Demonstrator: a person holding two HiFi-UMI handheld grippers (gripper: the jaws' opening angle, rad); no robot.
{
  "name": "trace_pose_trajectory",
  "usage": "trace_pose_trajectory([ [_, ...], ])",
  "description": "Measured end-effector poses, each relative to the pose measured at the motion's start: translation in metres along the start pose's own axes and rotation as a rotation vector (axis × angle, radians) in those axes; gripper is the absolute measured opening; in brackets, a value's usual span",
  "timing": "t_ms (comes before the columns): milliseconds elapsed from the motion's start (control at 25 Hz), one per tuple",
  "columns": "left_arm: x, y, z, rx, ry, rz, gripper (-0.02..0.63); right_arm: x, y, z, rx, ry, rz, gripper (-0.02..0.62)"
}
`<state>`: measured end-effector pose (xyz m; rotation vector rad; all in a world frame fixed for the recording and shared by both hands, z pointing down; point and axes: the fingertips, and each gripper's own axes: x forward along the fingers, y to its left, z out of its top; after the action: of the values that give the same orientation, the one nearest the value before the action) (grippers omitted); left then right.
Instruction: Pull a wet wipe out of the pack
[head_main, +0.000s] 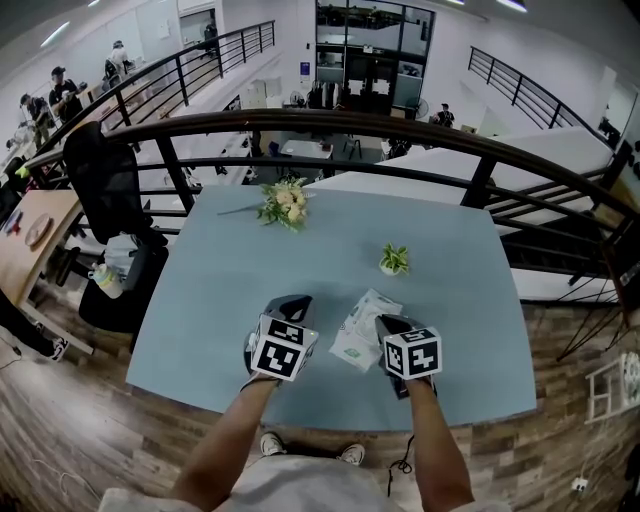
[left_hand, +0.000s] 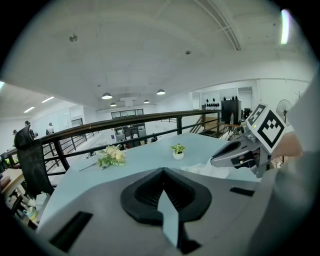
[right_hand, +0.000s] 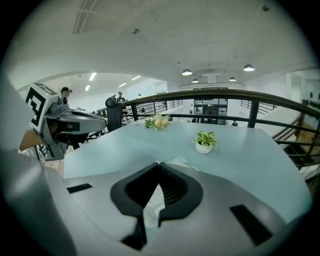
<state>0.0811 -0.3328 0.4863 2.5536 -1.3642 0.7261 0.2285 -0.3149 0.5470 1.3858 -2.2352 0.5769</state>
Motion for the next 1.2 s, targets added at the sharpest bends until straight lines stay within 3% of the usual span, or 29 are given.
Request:
trace_pose_trajectory([
  [1200,0.000,0.008,0.002,-0.003,-0.019,0.008,-0.003,-0.013,0.006,0.030,0.000,-0.084,0.001,0.006],
])
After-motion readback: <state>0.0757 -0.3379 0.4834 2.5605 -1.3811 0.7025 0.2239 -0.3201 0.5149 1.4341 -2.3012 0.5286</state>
